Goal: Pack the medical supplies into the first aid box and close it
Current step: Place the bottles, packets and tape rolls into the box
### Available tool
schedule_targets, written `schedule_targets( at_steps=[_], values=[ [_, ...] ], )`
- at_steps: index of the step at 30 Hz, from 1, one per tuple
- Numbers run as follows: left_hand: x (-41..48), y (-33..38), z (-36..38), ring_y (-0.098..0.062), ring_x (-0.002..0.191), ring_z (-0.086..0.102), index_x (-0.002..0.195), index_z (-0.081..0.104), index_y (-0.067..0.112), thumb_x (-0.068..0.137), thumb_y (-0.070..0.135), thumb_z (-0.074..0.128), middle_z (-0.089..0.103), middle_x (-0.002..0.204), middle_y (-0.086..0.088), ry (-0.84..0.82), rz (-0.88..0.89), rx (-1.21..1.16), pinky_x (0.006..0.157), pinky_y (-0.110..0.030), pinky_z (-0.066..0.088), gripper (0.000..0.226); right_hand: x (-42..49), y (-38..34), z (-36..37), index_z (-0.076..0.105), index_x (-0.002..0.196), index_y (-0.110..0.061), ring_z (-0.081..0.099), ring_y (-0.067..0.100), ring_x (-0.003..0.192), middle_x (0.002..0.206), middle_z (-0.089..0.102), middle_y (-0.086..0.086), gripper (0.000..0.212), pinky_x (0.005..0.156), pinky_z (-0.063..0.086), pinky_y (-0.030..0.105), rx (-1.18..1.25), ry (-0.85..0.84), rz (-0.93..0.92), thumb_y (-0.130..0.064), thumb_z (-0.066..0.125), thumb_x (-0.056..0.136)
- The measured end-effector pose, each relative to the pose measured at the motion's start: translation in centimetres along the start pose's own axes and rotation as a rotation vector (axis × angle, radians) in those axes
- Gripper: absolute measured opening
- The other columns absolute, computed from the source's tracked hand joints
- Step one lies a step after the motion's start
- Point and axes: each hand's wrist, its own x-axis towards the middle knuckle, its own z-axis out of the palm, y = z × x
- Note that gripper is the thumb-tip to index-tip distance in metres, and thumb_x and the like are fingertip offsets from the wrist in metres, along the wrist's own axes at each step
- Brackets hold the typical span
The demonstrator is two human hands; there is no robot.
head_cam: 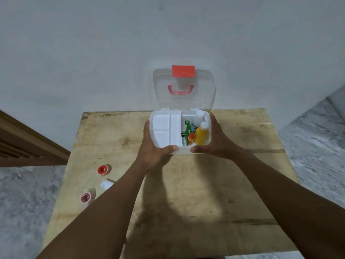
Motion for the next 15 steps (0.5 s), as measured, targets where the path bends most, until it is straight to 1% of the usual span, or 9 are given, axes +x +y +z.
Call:
schedule_targets(
  at_steps=[1, 2, 5, 8, 11, 12, 13, 14, 15],
  values=[
    [0.0, 0.0, 0.0, 0.003, 0.116, 0.051, 0.142, 0.027, 0.029, 0.063, 0.027, 0.091, 0.050, 0.126, 0.020, 0.005, 0.000, 0.008, 0.089, -0.026, 0.055, 0.102, -0.2, -0.1, 0.0, 0.016, 0.141, -0.044, 0.036, 0.010, 0.132, 0.145, 0.029, -0.016, 0.113, 0.108, 0.040, 0.038, 0.009, -0.004, 0.009, -0.048, 0.091, 0.057],
    [0.0, 0.1, 0.0, 0.002, 0.117, 0.051, 0.142, 0.027, 0.029, 0.062, 0.027, 0.091, 0.050, 0.126, 0.019, 0.010, -0.002, 0.014, 0.089, -0.027, 0.055, 0.102, -0.2, -0.1, 0.0, 0.014, 0.143, -0.043, 0.037, 0.009, 0.131, 0.144, 0.029, -0.017, 0.114, 0.107, 0.041, 0.037, 0.021, -0.013, 0.003, -0.045, 0.091, 0.059],
    [0.0, 0.1, 0.0, -0.005, 0.121, 0.051, 0.140, 0.029, 0.029, 0.061, 0.029, 0.092, 0.050, 0.129, 0.016, 0.009, -0.004, 0.017, 0.094, -0.038, 0.055, 0.101, -0.1, 0.0, -0.3, 0.013, 0.148, -0.036, 0.040, 0.011, 0.134, 0.147, 0.032, -0.011, 0.122, 0.108, 0.044, 0.044, 0.045, -0.053, -0.006, -0.049, 0.092, 0.055],
    [0.0, 0.5, 0.0, -0.005, 0.121, 0.050, 0.139, 0.030, 0.031, 0.057, 0.034, 0.092, 0.049, 0.129, 0.017, 0.000, -0.039, 0.038, 0.095, -0.043, 0.053, 0.103, 0.1, 0.4, -0.3, 0.011, 0.149, -0.037, 0.042, 0.015, 0.136, 0.148, 0.035, -0.012, 0.129, 0.106, 0.046, 0.048, 0.050, -0.069, 0.044, -0.055, 0.092, 0.051],
    [-0.3, 1.4, 0.4, -0.012, 0.121, 0.051, 0.144, 0.024, 0.031, 0.052, 0.048, 0.090, 0.049, 0.133, 0.013, 0.026, -0.110, 0.091, 0.095, -0.049, 0.052, 0.115, 0.3, 2.0, 0.4, 0.004, 0.150, -0.041, 0.044, 0.020, 0.135, 0.150, 0.036, -0.011, 0.137, 0.101, 0.049, 0.051, 0.077, -0.088, 0.092, -0.056, 0.094, 0.047],
    [-0.6, 1.7, 0.7, -0.016, 0.122, 0.051, 0.149, 0.018, 0.030, 0.051, 0.052, 0.089, 0.049, 0.136, 0.011, 0.046, -0.135, 0.120, 0.097, -0.046, 0.051, 0.123, 0.4, 2.5, 0.5, 0.001, 0.150, -0.043, 0.043, 0.021, 0.137, 0.151, 0.034, -0.010, 0.141, 0.101, 0.049, 0.052, 0.082, -0.094, 0.094, -0.061, 0.092, 0.044],
    [-1.1, 2.0, 1.1, -0.017, 0.122, 0.050, 0.152, 0.014, 0.028, 0.053, 0.053, 0.087, 0.048, 0.137, 0.012, 0.075, -0.159, 0.152, 0.097, -0.039, 0.050, 0.126, 0.7, 3.0, 0.6, -0.003, 0.149, -0.046, 0.042, 0.022, 0.138, 0.153, 0.031, -0.009, 0.144, 0.102, 0.048, 0.053, 0.083, -0.095, 0.100, -0.066, 0.090, 0.041],
    [-1.7, 2.4, 1.6, -0.013, 0.119, 0.049, 0.154, 0.012, 0.025, 0.058, 0.049, 0.086, 0.048, 0.133, 0.015, 0.114, -0.166, 0.172, 0.093, -0.026, 0.048, 0.124, 0.7, 2.9, 0.5, -0.007, 0.148, -0.048, 0.041, 0.022, 0.139, 0.155, 0.029, -0.007, 0.146, 0.103, 0.046, 0.053, 0.079, -0.101, 0.109, -0.071, 0.088, 0.039],
    [-2.6, 2.7, 2.2, -0.009, 0.114, 0.049, 0.154, 0.015, 0.023, 0.062, 0.045, 0.086, 0.048, 0.126, 0.019, 0.161, -0.154, 0.185, 0.083, -0.013, 0.045, 0.118, 0.6, 2.8, 0.4, -0.009, 0.147, -0.049, 0.043, 0.023, 0.138, 0.155, 0.029, -0.007, 0.146, 0.104, 0.045, 0.053, 0.071, -0.111, 0.114, -0.074, 0.086, 0.038]
  ],
)
